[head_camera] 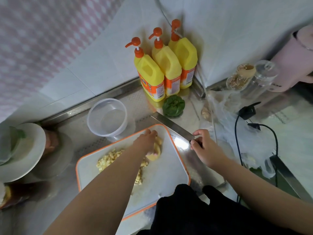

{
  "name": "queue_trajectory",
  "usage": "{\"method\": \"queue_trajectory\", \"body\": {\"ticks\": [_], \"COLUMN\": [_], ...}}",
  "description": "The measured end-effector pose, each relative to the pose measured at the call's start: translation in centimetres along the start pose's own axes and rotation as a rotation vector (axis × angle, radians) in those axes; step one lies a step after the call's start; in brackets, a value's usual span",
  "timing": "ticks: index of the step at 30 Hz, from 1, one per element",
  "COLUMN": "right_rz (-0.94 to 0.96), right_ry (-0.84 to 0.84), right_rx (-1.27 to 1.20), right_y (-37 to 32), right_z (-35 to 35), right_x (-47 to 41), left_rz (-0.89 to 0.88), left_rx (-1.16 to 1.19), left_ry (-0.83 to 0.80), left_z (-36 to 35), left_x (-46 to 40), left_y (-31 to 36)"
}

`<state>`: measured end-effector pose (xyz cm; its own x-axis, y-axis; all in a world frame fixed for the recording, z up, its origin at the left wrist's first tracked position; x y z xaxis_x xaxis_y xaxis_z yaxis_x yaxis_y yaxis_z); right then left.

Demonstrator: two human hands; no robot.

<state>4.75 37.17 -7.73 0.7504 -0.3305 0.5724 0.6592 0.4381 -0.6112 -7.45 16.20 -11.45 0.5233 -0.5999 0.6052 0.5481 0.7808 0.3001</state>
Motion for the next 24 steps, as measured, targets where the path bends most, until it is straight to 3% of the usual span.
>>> {"method": "queue_trajectory", "body": {"ticks": [6,12,20,24], "right_rz": [0.016,0.060,0.061,0.072], "right_ry": [0.016,0.067,0.070,0.076], "right_rx": [-0.004,-0.032,0.043,0.060], "right_y": [-0.1,0.3,0.7,0.8], "right_z": [0.0,-0.4,-2.1,-2.4], "right_x": [0.2,1.4,2.8,3.1], "left_rz": [0.009,-0.225,-0.170,-0.038], "left_rx": [-0.011,-0.036,-0.133,0.006], "left_ry": [0.117,0.615,0.481,0.566], "left_z": [-1.0,-4.8,-9.9,-9.9], "left_x": [1.3,4.6,7.3,7.8], "left_y": [0.3,2.2,3.8,4.1]}}
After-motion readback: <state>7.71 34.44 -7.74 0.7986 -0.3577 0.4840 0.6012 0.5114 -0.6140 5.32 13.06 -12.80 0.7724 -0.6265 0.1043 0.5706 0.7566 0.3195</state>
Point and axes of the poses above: each hand's wrist, its own x-axis away from the middle knuckle, its own z-axis out of the back of the hand, y = z × x, the point moved 2 cm from there along -x, towards the middle knuckle, and after that the axes turned 15 degrees about -z, right-handed, at the moved point
